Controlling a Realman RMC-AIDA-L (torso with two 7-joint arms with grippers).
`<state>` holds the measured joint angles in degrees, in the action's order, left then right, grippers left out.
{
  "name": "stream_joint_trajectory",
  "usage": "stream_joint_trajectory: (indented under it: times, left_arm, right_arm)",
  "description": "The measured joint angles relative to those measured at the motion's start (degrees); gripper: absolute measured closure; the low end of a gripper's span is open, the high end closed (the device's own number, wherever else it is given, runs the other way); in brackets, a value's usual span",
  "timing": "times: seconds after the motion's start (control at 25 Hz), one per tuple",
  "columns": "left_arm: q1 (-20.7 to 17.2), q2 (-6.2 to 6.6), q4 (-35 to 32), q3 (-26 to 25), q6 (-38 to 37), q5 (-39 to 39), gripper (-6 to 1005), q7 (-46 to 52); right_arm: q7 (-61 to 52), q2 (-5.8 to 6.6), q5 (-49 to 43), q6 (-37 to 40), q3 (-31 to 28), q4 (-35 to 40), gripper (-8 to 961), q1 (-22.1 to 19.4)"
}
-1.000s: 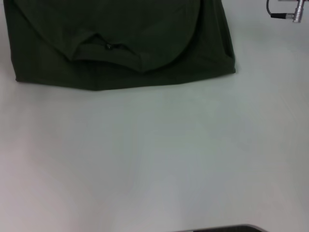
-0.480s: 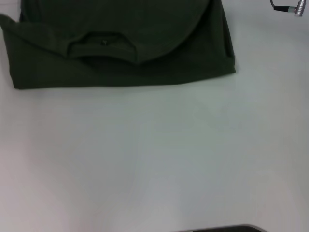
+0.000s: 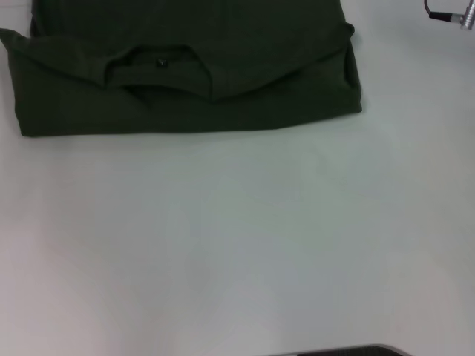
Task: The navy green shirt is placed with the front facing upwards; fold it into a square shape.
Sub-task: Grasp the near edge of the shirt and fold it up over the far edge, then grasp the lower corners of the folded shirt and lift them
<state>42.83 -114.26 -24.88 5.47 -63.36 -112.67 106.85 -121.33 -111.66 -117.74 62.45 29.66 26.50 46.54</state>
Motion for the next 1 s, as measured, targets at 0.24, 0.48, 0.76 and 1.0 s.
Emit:
stream_joint_trajectory:
  times: [0.24,0.48,0.76,1.0]
  left_arm:
    - [-3.31,-0.04,-3.58,4.69,-5.01,0.0,43,0.23]
    - [-7.1,-0.59,-8.12,4.89,-14.44,-0.06,46,1.6]
    - [-9.82,-0.9,-9.95,5.26,-20.29,-1.95,47,2.4]
    - [-11.57,-1.55,-11.33,5.63,-24.49,-2.63,47,2.11]
  right_arm:
    - [4.55,0.09,4.82,5.5,0.0,0.29,177,-5.35]
    - [4.72,-0.35,6.33,14.86,-0.1,6.0,179,-11.03]
    - [4.12,0.44,5.24,21.1,0.48,7.45,186,-14.03]
    - [1.91,2.27,-1.79,22.07,0.49,7.67,188,-14.82]
